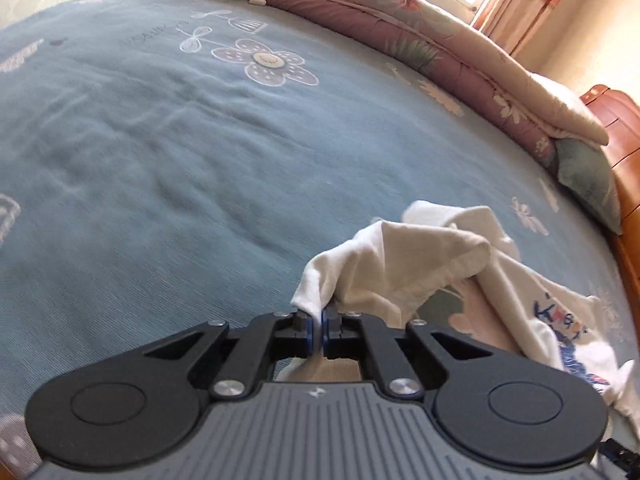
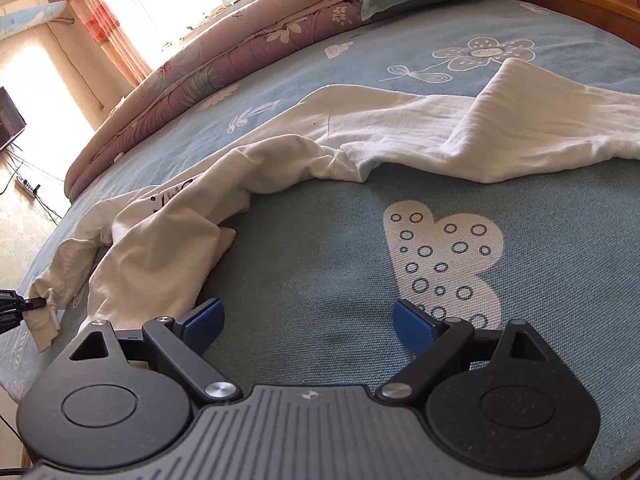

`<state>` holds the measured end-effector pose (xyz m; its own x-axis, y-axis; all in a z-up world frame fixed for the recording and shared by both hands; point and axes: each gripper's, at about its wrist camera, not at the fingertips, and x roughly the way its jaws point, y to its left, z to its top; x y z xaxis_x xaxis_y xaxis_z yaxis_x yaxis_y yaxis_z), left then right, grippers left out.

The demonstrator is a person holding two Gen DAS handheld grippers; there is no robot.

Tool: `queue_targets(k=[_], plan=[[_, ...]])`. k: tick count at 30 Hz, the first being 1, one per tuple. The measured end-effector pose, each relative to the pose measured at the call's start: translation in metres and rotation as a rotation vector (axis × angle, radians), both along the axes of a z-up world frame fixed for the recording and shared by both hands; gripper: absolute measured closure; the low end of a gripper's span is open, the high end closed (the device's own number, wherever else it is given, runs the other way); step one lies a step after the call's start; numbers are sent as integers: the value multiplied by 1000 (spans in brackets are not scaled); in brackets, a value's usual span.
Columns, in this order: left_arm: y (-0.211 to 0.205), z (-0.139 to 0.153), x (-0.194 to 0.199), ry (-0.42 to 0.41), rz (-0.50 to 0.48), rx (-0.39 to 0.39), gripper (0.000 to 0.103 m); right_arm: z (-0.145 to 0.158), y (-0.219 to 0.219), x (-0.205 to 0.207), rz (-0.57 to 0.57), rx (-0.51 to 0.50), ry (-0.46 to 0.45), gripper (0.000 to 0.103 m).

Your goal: Fold clothes

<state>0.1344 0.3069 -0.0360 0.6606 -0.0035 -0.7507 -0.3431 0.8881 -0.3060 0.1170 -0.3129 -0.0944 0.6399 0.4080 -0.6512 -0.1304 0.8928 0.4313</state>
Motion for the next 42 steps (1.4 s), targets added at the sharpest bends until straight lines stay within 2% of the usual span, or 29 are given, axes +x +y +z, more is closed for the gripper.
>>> queue_targets(k=[5, 11, 16, 21, 24, 26, 33, 36, 38, 39, 42], plan=[[38, 13, 6, 43, 23, 108, 99, 6, 4, 4, -35, -46, 25, 9], [72, 39, 18, 57, 11, 278, 99, 14, 4, 8, -86, -96, 23, 9], [97, 37, 36, 100, 12, 373, 98, 23, 8, 14, -120, -118, 4, 9], [127, 9, 50, 146, 71, 323, 90, 31, 24, 20, -105, -141, -7, 9], [141, -2, 57, 147, 106, 265, 89, 31, 34, 23, -86, -153, -5, 9], [148, -6, 65, 154, 113, 244, 85, 30, 40, 24, -75, -162, 1, 9], [149, -27, 102, 242, 95, 304, 79, 26, 59, 26, -48, -182, 26, 9], [147, -23, 108, 240, 80, 330, 79, 27, 63, 26, -42, -186, 27, 9], [147, -13, 102, 205, 71, 318, 78, 29, 64, 25, -40, -185, 22, 9], [149, -6, 95, 181, 69, 304, 74, 30, 64, 25, -37, -183, 20, 9], [154, 10, 71, 116, 87, 265, 50, 33, 63, 24, -35, -173, 12, 9]])
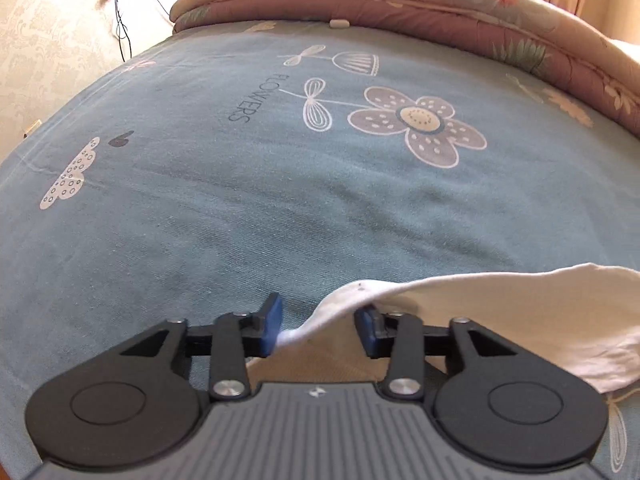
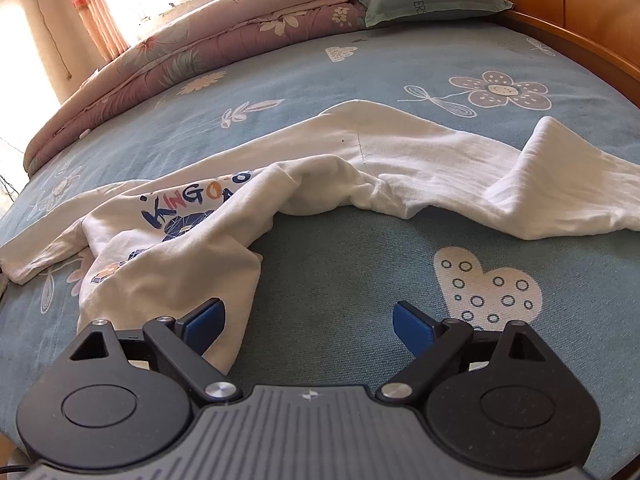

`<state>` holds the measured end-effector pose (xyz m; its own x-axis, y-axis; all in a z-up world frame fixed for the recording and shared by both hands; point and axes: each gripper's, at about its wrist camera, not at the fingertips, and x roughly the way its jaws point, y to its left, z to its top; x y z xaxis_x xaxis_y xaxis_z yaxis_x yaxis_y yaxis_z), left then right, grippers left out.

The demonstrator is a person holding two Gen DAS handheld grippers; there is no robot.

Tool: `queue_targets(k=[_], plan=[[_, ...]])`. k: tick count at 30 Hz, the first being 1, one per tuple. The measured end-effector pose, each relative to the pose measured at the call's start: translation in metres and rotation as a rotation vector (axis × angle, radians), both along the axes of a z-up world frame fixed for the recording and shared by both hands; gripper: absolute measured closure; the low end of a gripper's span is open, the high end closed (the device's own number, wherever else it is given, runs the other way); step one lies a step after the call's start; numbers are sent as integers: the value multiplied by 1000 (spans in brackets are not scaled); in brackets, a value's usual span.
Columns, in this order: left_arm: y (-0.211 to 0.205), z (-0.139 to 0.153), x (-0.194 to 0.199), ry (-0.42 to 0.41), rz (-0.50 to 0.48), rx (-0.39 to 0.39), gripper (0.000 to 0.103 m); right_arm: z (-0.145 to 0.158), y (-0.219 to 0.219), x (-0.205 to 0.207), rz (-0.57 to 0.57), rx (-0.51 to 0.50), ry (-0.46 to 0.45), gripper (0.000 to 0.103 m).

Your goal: Fold clothes

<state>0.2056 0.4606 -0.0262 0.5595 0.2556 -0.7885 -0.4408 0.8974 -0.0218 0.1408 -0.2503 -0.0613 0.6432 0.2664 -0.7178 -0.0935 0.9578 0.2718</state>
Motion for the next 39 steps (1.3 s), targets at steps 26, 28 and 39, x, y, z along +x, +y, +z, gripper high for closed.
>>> queue_targets(k=[26, 28, 39], plan=[[34, -97, -76, -508, 533, -734, 84, -11, 13, -2, 23, 29, 31, 9], [37, -96, -75, -485, 543, -711, 93, -12, 16, -3, 29, 28, 34, 9], [62, -19, -95, -411, 512, -435, 98, -9, 11, -6, 30, 23, 20, 9]])
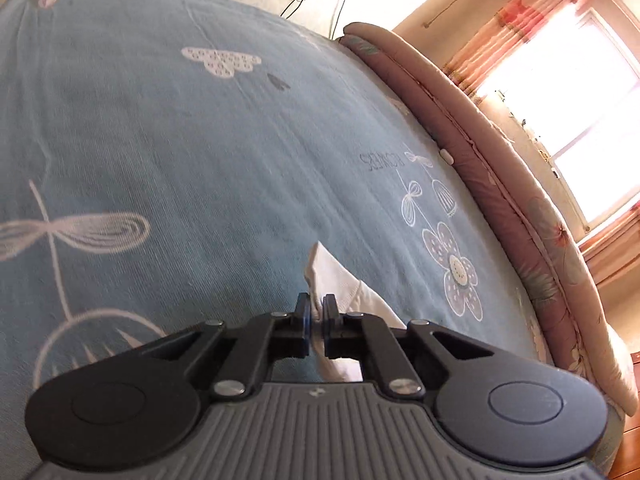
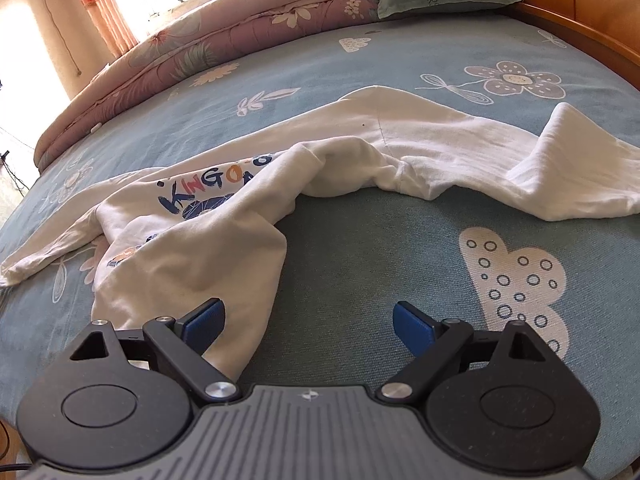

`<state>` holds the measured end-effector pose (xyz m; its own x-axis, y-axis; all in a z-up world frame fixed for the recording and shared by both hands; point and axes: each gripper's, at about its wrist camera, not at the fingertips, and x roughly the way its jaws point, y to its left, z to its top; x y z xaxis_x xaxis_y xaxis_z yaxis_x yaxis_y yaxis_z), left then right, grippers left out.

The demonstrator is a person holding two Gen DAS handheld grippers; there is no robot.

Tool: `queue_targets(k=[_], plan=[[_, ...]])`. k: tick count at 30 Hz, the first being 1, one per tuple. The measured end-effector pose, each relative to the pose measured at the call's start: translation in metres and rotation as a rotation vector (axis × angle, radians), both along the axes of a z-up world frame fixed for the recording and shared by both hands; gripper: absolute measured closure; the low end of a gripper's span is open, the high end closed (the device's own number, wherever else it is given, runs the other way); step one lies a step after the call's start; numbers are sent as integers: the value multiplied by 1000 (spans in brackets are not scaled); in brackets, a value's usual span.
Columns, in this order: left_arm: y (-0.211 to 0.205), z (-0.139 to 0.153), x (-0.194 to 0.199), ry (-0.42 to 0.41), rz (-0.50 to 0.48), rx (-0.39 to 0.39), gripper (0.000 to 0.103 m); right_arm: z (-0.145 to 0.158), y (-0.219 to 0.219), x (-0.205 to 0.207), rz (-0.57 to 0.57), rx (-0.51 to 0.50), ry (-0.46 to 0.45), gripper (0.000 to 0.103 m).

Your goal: Fold clothes

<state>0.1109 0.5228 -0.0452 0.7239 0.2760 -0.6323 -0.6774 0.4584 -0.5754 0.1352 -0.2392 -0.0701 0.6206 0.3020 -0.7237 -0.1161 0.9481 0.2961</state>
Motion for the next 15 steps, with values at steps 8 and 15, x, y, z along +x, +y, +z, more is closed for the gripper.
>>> queue_targets(k=[8, 15], plan=[[-6, 16, -5, 181, -90, 108, 88, 2, 4, -3, 27, 7, -9, 9], [-78, 32, 22, 186, -330, 205, 68, 10, -2, -3, 44, 2, -34, 9]])
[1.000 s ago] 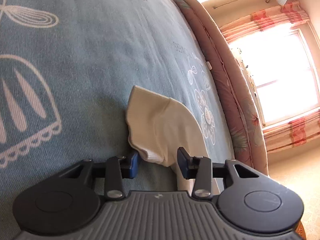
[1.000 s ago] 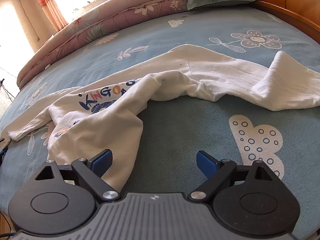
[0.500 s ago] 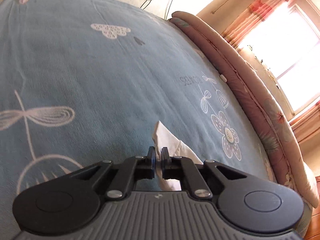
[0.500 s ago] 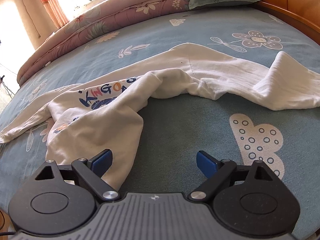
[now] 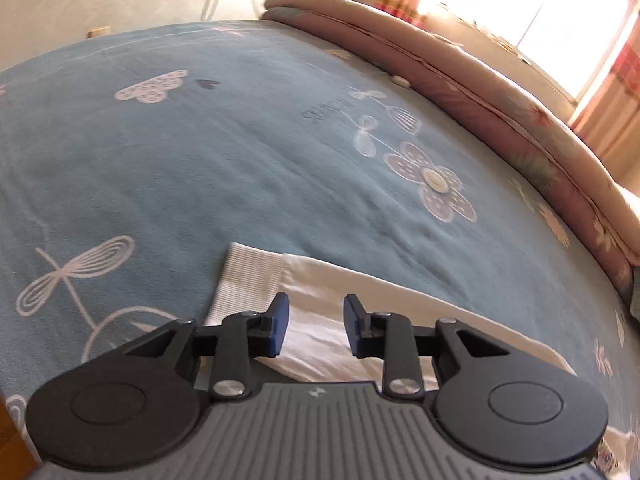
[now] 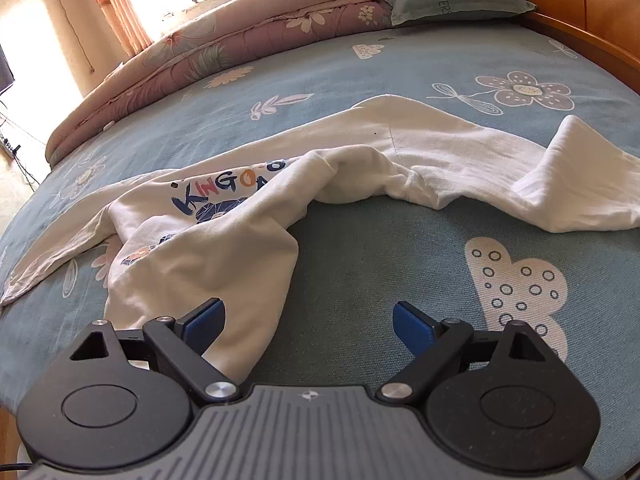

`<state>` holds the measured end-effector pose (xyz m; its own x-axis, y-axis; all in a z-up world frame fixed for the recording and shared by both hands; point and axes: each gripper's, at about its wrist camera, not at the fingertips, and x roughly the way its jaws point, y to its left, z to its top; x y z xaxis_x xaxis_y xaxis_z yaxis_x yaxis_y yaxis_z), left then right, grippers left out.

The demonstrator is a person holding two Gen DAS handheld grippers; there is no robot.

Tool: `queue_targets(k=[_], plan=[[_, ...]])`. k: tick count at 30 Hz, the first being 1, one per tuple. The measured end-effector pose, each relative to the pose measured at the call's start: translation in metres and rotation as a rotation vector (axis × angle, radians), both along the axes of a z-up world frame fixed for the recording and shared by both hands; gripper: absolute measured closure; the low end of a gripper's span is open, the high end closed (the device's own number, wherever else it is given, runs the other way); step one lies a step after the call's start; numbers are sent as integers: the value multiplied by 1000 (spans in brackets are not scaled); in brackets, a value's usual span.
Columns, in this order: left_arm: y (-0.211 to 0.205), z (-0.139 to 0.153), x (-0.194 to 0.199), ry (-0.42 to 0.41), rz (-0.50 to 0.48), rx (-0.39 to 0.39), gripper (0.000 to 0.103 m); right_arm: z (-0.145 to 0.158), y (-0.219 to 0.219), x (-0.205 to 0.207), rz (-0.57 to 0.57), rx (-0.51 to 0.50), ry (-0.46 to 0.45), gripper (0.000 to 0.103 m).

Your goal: Fold clothes

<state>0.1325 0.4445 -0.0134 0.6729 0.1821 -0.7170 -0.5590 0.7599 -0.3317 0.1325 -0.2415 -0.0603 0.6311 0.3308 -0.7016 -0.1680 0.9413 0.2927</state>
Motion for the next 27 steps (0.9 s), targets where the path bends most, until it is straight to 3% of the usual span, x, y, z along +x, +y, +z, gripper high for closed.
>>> queue_targets(k=[7, 11, 14, 22, 27], plan=[[-129, -6, 64, 21, -368, 0, 54, 11, -6, 1, 50, 16, -30, 9], [-216, -9, 91, 26, -593, 6, 51, 13, -7, 3, 93, 25, -39, 9], [-263, -9, 106, 18, -710, 22, 51, 13, -7, 6, 129, 21, -51, 9], [-313, 3, 153, -17, -818, 75, 47, 13, -22, 21, 198, 53, -46, 9], [-325, 4, 195, -28, -840, 197, 46, 37, -32, 63, 260, 18, -89, 9]])
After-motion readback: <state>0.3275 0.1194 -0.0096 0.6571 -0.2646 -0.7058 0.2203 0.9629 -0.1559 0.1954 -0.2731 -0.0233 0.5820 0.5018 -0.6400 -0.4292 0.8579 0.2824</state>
